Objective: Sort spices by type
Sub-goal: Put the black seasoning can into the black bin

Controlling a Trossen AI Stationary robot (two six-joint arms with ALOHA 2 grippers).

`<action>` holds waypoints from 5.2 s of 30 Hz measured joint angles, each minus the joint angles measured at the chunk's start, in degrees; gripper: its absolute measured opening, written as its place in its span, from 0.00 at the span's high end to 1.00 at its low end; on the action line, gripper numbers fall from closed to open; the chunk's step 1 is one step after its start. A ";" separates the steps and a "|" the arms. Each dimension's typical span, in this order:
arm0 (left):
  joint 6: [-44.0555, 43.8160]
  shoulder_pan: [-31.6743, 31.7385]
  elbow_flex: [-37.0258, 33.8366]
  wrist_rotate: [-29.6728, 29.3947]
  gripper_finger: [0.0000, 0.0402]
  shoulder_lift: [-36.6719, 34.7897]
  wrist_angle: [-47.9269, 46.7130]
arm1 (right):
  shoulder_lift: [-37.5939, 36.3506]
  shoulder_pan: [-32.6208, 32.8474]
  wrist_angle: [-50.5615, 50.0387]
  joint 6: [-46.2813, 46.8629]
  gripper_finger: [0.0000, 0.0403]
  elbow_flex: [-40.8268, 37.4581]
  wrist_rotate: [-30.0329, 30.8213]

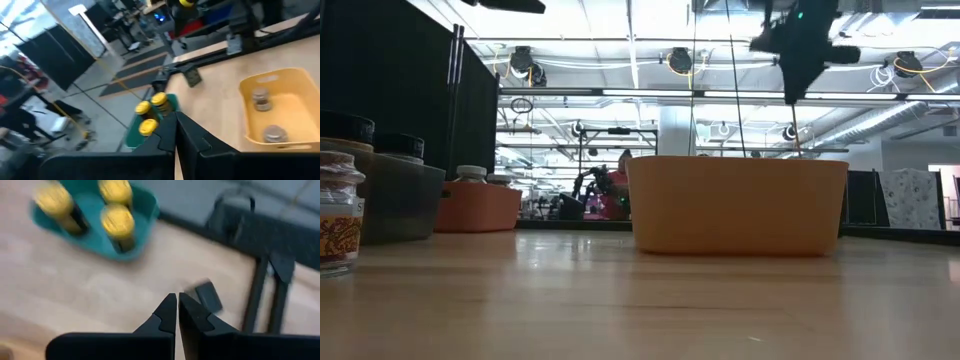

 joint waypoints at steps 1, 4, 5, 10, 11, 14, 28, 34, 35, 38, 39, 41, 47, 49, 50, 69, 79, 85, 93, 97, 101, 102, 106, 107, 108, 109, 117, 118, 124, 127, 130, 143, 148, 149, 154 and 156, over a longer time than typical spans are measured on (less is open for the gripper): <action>0.97 0.02 0.00 -0.64 0.98 -0.12 0.14 | 1.31 -2.05 -1.44 -1.90 1.00 0.90 -2.39; 3.53 0.06 0.00 -1.39 0.98 -0.27 -0.08 | 4.88 -8.32 -2.55 -8.18 1.00 1.38 -10.98; 3.61 0.06 0.00 -1.40 0.98 -0.27 -0.48 | 6.18 -10.21 -3.39 -10.11 1.00 1.34 -13.63; 0.91 0.06 -0.02 -1.43 0.98 -0.25 -3.21 | 11.66 -16.97 -7.25 -17.22 1.00 1.31 -17.67; 0.03 0.06 -0.01 -1.42 0.98 -0.23 -4.15 | 12.56 -17.95 -7.76 -17.95 1.00 1.31 -17.66; -1.03 0.06 -0.04 -1.42 0.98 -0.21 -6.12 | 14.44 -20.54 -7.75 -20.70 1.00 1.31 -17.31; 3.38 0.06 -0.04 -0.73 0.98 -0.27 -5.02 | 16.59 -23.44 -5.85 -26.91 0.62 1.27 -15.71; 3.36 0.06 -0.04 -0.28 0.98 -0.27 -5.41 | 16.57 -24.61 -2.57 -28.82 0.38 -1.85 -14.79; 3.36 0.06 -0.04 -0.28 0.98 -0.27 -5.41 | 16.57 -24.84 -2.38 -29.45 0.36 -2.81 -14.92; 3.36 0.06 -0.04 -0.26 0.98 -0.27 -5.41 | 16.55 -25.13 -0.56 -31.18 0.32 -6.37 -14.96; 3.36 0.06 -0.04 -0.27 0.98 -0.27 -5.39 | 16.55 -25.18 0.06 -31.66 0.32 -7.57 -14.94; 3.36 0.06 -0.04 -0.26 0.98 -0.27 -5.37 | 16.55 -25.52 1.48 -32.95 0.31 -9.74 -14.99; 3.38 0.06 -0.04 1.70 0.98 -0.27 -5.01 | 16.55 -26.51 9.03 -35.69 0.31 -15.90 -14.96; 3.39 0.06 -0.04 2.75 0.98 -0.27 -4.77 | 16.55 -27.11 11.26 -36.49 0.31 -17.63 -15.02; 3.38 0.06 -0.04 3.00 0.98 -0.27 -4.64 | 16.55 -27.31 12.81 -37.05 0.31 -18.53 -15.25; 2.10 0.10 -0.05 4.60 0.98 0.26 -4.50 | 14.94 -25.58 11.81 -38.30 0.76 -20.12 -19.25; -1.78 0.06 -0.09 12.39 0.98 3.86 -1.64 | 2.55 -7.78 -0.79 -25.52 0.76 -9.48 -15.94; -4.16 0.06 -0.09 12.27 0.98 7.49 1.75 | 3.34 13.51 1.31 -14.89 0.76 -1.82 -11.57; -5.12 0.08 -0.09 13.42 0.93 13.49 6.30 | 15.62 28.87 14.33 -18.51 0.76 6.02 -8.58; -7.46 0.06 -0.09 14.97 0.79 15.94 7.17 | 21.65 31.01 19.30 -23.61 0.76 9.95 -8.47; -10.12 0.06 -0.09 14.99 0.62 18.14 7.51 | 27.09 31.38 21.03 -27.47 0.76 14.96 -8.24; -10.16 0.06 -0.09 15.14 0.58 18.78 7.56 | 28.44 31.33 20.92 -28.36 0.76 16.21 -7.54; -10.19 0.06 -0.09 15.95 0.46 21.02 7.87 | 33.18 31.30 20.27 -32.80 0.76 20.81 -5.45; -10.23 0.06 -0.09 16.35 0.44 21.59 8.23 | 34.02 31.30 20.29 -33.69 0.76 21.92 -5.35; -10.21 0.06 -0.09 16.91 0.43 22.25 8.73 | 34.73 31.30 20.33 -34.37 0.76 23.08 -5.08; -10.18 0.06 -0.09 17.61 0.42 22.82 9.16 | 35.25 31.30 20.30 -35.02 0.76 23.98 -4.74; -8.26 1.03 -0.09 17.92 0.41 26.63 12.44 | 36.53 31.49 21.48 -39.33 0.76 27.26 -3.83; -8.15 1.24 -0.09 17.91 0.42 26.78 12.66 | 36.53 31.50 21.39 -39.38 0.76 27.26 -3.82; -4.90 1.20 -0.09 18.02 0.64 27.33 14.30 | 36.53 31.78 21.36 -40.22 0.76 27.24 -3.63; -4.25 1.24 -0.09 18.19 0.71 27.33 14.37 | 36.53 31.83 21.31 -40.29 0.67 27.24 -3.75; -4.07 1.24 -0.09 17.91 0.71 27.33 14.45 | 35.64 32.07 21.40 -39.62 0.50 27.24 -4.25; -6.96 -1.46 -8.73 18.30 0.71 20.14 32.20 | 20.72 34.92 27.15 -36.64 0.29 16.38 2.83; -5.10 -3.39 -14.18 19.97 0.71 14.84 43.53 | 11.80 36.98 54.51 -38.74 0.31 -3.55 5.92; -4.30 -3.52 -14.61 21.52 0.71 14.43 45.85 | 10.86 37.17 61.46 -40.46 0.31 -7.44 5.66; -3.41 -3.54 -14.69 28.47 0.71 14.61 52.18 | 10.53 36.85 85.46 -46.23 0.31 -19.42 1.34; -2.38 -3.36 -14.70 29.00 0.71 14.92 52.36 | 11.15 36.54 90.52 -47.75 0.31 -20.48 -0.56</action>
